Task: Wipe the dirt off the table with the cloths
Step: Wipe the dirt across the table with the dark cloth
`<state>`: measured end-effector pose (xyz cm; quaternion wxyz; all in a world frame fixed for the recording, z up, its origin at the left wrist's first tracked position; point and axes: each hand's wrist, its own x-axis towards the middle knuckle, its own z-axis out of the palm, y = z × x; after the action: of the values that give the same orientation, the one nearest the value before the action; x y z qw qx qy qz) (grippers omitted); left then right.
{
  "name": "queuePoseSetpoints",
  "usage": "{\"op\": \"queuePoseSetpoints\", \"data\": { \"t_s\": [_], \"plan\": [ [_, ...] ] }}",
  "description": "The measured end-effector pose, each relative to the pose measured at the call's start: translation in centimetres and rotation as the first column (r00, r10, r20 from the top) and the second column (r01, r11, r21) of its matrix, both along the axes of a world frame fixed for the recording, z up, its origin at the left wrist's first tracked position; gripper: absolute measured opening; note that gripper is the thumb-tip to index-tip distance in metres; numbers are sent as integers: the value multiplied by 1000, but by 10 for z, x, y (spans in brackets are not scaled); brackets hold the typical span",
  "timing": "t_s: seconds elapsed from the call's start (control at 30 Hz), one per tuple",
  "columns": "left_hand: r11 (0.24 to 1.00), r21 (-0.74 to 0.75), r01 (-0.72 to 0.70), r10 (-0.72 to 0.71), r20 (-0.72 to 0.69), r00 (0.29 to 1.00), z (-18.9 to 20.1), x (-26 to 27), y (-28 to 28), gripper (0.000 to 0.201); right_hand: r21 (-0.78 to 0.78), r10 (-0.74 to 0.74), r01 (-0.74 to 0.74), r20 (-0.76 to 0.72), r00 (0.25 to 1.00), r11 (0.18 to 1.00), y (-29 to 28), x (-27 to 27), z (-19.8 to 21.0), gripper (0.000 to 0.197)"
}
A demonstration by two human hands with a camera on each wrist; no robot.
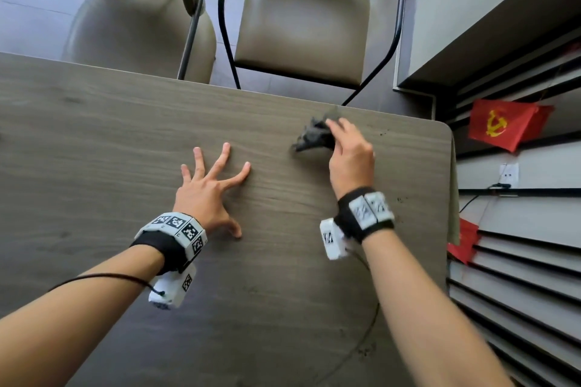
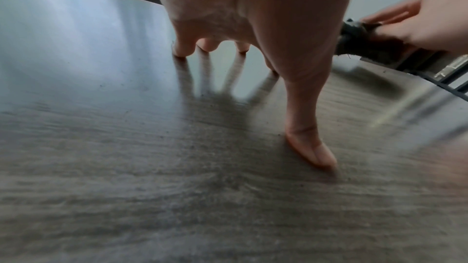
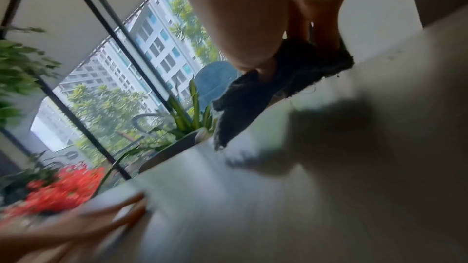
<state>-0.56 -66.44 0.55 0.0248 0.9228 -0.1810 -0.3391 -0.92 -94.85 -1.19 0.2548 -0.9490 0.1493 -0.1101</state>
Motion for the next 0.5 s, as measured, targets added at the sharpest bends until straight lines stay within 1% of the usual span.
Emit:
{"op": "queuePoseSetpoints", "data": {
  "t_s": [0.07, 0.1, 0.13, 0.2, 0.27, 0.33, 0.4, 0.43, 0.47, 0.5],
  "plan": [
    [1000, 2, 4, -4, 0, 1000, 0, 0, 0, 146, -17, 18, -20, -107, 994, 1000, 29, -42, -10, 48],
    [1000, 4, 5, -5, -1, 1000, 0, 0, 0, 146, -51, 55, -65, -171, 984, 997, 46, -54, -15, 48],
    [1000, 6, 9, -9, 1, 1000, 0, 0, 0, 146, -76, 98, -118, -228, 969, 990, 60, -59, -19, 48],
    [1000, 8, 12, -12, 2, 1000, 0, 0, 0, 146, -58, 188, -214, -294, 937, 975, 75, -49, -21, 51],
    [1000, 5, 8, -8, 2, 1000, 0, 0, 0, 146, -48, 261, -292, -327, 908, 955, 75, -23, -17, 55],
    [1000, 6, 4, -4, 5, 1000, 1, 0, -1, 146, -103, 269, -316, -321, 908, 943, 68, 16, -13, 56],
    [1000, 16, 2, -2, 0, 1000, 2, 0, -1, 146, -157, 206, -267, -323, 924, 951, 62, 65, -9, 54],
    [1000, 18, 1, -1, -2, 1000, 3, 1, -1, 146, -142, 162, -218, -328, 931, 965, 59, 91, -8, 51],
    [1000, 17, -1, 1, -5, 1000, 3, 1, -1, 145, -80, 119, -154, -333, 935, 985, 54, 114, -6, 46],
    [1000, 16, -3, 3, -8, 1000, 4, 0, -1, 145, 24, 87, -84, -332, 939, 996, 48, 134, -4, 41]
  ]
}}
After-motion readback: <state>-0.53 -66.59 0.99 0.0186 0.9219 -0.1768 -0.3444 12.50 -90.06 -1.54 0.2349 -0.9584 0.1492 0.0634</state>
